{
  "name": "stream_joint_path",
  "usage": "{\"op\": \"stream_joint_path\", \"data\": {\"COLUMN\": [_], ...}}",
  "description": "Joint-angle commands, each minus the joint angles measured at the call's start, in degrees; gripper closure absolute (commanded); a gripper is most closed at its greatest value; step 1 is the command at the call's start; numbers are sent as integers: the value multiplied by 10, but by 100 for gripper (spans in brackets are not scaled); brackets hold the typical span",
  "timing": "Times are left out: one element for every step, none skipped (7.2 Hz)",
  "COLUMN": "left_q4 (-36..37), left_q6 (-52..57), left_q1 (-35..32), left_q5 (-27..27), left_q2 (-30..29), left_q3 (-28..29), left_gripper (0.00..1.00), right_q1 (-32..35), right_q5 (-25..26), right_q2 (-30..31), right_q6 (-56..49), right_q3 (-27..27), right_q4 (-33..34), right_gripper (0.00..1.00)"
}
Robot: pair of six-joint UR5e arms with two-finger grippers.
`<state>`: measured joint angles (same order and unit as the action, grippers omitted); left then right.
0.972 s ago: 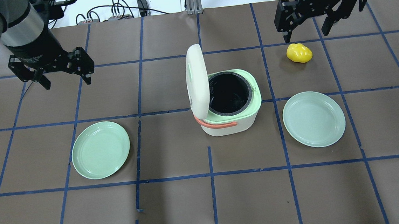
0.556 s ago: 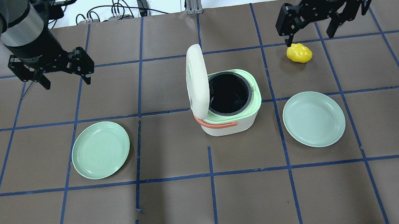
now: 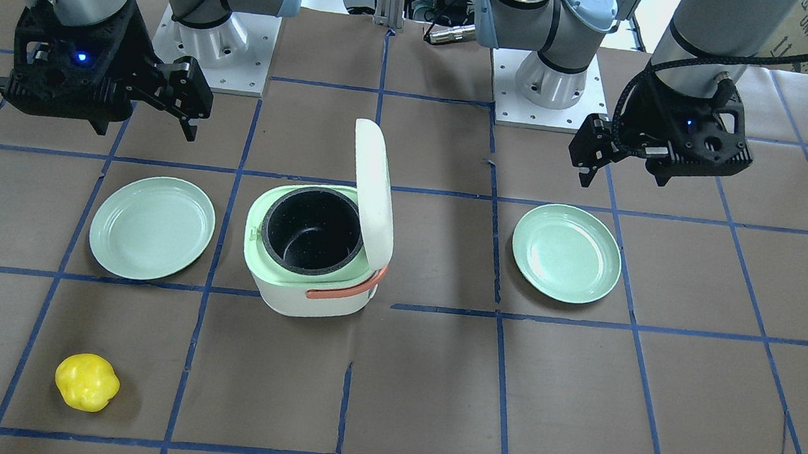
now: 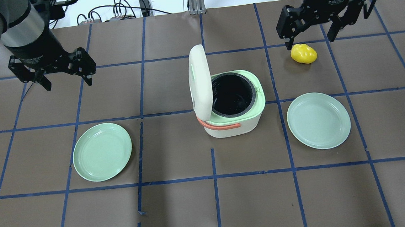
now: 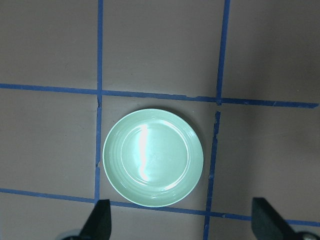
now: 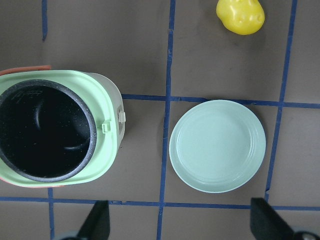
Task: Press rice cooker button
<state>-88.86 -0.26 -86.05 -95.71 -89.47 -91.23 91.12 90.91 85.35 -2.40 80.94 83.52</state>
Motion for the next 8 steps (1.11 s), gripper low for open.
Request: {"op": "stream_joint_path", "data": {"left_q4": [0,0,0,0,0,0,0,-1], "left_q6": [0,0,0,0,0,0,0,0], "left_q1": [0,0,0,0,0,0,0,0], "left_q5": [0,0,0,0,0,0,0,0], "left_q2": [0,0,0,0,0,0,0,0], "left_q3": [0,0,0,0,0,0,0,0], "left_gripper": [0,0,0,0,0,0,0,0], "right_q1": [0,1,1,1,1,1,1,0], "right_q5": [-14,-14,-14,-15,-15,-15,-16,-16], "right_q2": [5,6,10,13,23,27,29,31], "right_q6": [7,7,7,7,7,7,7,6], "right_q3": [1,4,5,14,23,35,43,43], "right_q4": [-18,-19,-19,-17,-15,-11,-9,-8], "right_gripper": [0,0,0,0,0,0,0,0]}}
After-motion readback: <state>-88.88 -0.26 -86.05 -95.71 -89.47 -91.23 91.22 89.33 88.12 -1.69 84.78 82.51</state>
